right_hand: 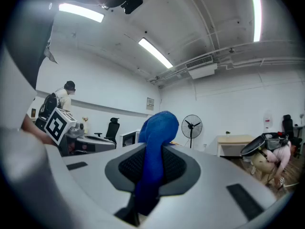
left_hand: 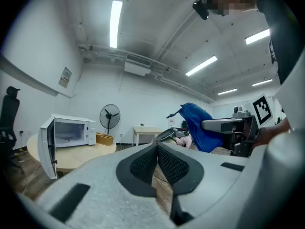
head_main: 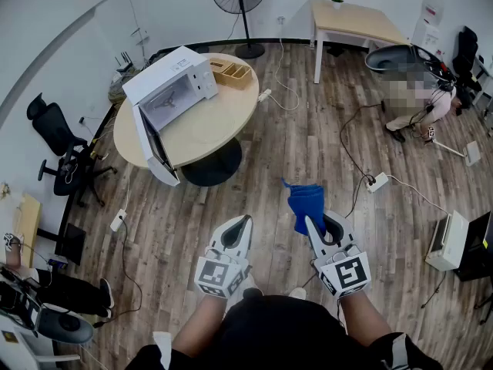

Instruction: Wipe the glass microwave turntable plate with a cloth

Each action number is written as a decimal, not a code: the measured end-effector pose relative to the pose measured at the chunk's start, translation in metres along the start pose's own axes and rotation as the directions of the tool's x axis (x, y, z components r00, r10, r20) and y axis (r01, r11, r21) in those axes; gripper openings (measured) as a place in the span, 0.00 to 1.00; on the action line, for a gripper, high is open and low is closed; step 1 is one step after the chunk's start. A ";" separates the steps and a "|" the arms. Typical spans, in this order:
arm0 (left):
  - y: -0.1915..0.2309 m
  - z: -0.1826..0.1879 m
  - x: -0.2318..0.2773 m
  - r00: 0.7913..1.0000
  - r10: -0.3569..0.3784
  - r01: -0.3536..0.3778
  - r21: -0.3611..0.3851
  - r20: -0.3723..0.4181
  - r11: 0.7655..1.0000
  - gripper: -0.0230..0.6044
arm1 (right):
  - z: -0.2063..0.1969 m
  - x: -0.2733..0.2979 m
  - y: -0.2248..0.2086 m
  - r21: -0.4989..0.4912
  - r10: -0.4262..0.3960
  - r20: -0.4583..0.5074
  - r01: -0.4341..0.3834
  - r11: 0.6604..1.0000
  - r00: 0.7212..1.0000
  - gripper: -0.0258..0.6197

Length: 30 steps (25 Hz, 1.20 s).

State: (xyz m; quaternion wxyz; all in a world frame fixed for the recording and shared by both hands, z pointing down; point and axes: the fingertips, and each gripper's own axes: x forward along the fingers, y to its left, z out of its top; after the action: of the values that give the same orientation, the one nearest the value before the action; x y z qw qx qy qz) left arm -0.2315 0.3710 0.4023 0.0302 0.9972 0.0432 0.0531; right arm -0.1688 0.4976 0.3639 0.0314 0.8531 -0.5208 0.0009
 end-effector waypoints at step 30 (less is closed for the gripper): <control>0.129 0.009 0.003 0.993 -0.119 0.119 0.061 -0.001 0.991 0.05 | 0.023 0.115 0.045 0.070 -0.024 0.092 0.018 0.997 0.995 0.14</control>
State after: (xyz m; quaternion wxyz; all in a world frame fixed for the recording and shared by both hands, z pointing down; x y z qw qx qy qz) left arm -0.2166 0.2419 0.4019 0.0028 0.9934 0.1042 0.0486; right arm -0.1570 0.3737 0.3474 -0.0221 0.8582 -0.5124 -0.0210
